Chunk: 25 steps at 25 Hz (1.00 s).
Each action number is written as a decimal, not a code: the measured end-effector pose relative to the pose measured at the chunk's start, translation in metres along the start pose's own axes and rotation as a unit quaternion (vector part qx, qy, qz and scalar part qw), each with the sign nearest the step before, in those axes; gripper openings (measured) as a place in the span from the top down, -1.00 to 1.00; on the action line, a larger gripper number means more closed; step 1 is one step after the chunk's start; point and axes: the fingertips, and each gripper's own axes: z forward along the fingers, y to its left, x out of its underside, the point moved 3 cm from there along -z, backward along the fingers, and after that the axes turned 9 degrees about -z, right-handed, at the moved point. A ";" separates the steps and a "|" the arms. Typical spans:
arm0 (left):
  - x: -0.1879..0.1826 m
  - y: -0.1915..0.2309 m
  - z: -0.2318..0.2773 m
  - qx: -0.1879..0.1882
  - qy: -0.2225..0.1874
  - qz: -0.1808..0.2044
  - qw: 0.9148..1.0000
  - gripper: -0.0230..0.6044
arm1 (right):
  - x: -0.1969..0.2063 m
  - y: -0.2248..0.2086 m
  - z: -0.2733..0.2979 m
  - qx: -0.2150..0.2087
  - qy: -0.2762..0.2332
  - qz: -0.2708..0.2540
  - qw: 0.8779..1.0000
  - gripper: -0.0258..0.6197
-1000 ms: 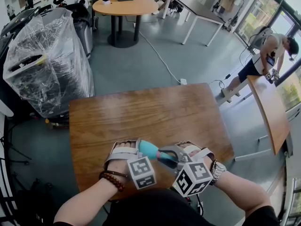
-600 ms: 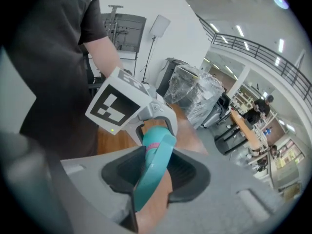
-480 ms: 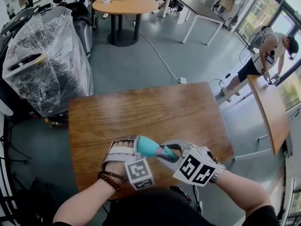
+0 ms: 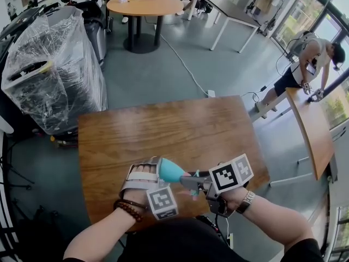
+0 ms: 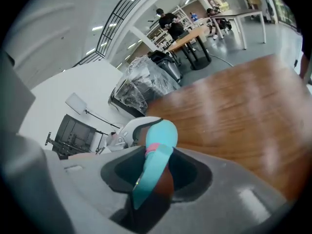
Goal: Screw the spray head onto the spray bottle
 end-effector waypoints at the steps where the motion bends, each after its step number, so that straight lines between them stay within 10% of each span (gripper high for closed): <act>1: -0.001 -0.001 0.000 0.003 -0.004 -0.004 1.000 -0.37 | 0.000 0.000 0.001 0.000 0.000 -0.004 1.000 0.48; 10: -0.001 -0.024 0.007 0.091 -0.032 -0.081 0.992 -0.37 | -0.012 0.001 -0.009 0.008 -0.025 -0.029 0.999 0.28; 14: -0.001 -0.022 0.004 0.114 -0.049 -0.116 0.986 -0.37 | -0.023 0.018 -0.028 0.007 -0.047 -0.145 0.988 0.18; 17: -0.005 -0.017 0.002 0.127 -0.065 -0.136 0.980 -0.37 | -0.025 0.037 -0.045 0.035 -0.041 -0.343 0.938 0.18; 21: -0.009 -0.014 -0.002 0.147 -0.085 -0.155 0.973 -0.37 | -0.010 0.041 -0.046 0.126 0.033 -0.601 0.788 0.18; 23: -0.012 -0.016 -0.005 0.161 -0.094 -0.162 0.969 -0.37 | -0.005 0.043 -0.040 0.135 0.053 -0.629 0.764 0.18; 25: -0.016 -0.020 -0.010 0.176 -0.103 -0.164 0.965 -0.37 | -0.004 0.047 -0.034 0.132 0.056 -0.627 0.765 0.19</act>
